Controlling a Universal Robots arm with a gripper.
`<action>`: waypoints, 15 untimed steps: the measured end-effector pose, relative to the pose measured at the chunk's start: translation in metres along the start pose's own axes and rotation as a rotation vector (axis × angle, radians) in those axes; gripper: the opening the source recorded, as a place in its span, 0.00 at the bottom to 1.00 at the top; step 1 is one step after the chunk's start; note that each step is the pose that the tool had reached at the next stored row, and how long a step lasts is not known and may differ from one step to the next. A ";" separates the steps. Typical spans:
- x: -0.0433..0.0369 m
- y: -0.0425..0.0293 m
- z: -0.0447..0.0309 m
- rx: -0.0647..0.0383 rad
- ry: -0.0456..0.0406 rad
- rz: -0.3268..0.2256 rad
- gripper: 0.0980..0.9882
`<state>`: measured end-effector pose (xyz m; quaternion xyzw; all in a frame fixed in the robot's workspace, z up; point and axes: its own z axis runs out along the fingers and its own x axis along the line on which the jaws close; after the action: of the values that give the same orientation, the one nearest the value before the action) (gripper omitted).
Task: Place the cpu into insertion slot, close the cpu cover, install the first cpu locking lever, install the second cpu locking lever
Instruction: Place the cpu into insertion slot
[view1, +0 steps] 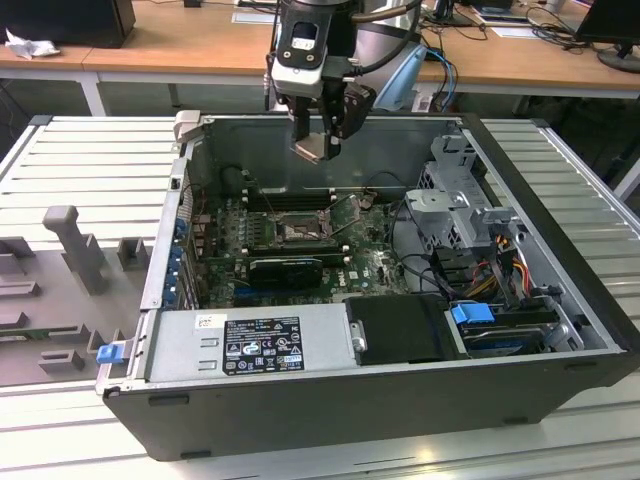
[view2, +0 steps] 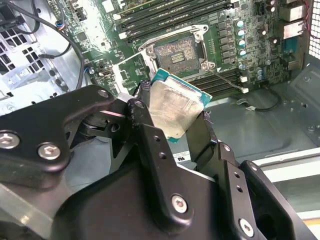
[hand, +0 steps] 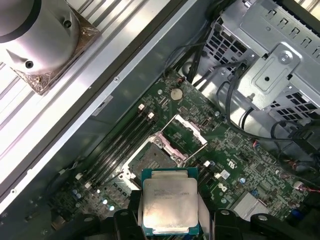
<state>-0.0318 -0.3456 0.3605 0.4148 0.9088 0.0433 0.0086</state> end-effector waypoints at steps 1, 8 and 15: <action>0.0000 0.0000 0.0000 0.000 -0.0003 0.004 0.49; 0.0000 0.0000 0.0000 -0.001 -0.0027 0.031 0.49; 0.0000 0.0000 0.0000 -0.001 -0.0059 0.069 0.49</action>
<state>-0.0318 -0.3456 0.3605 0.4460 0.8940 0.0430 0.0100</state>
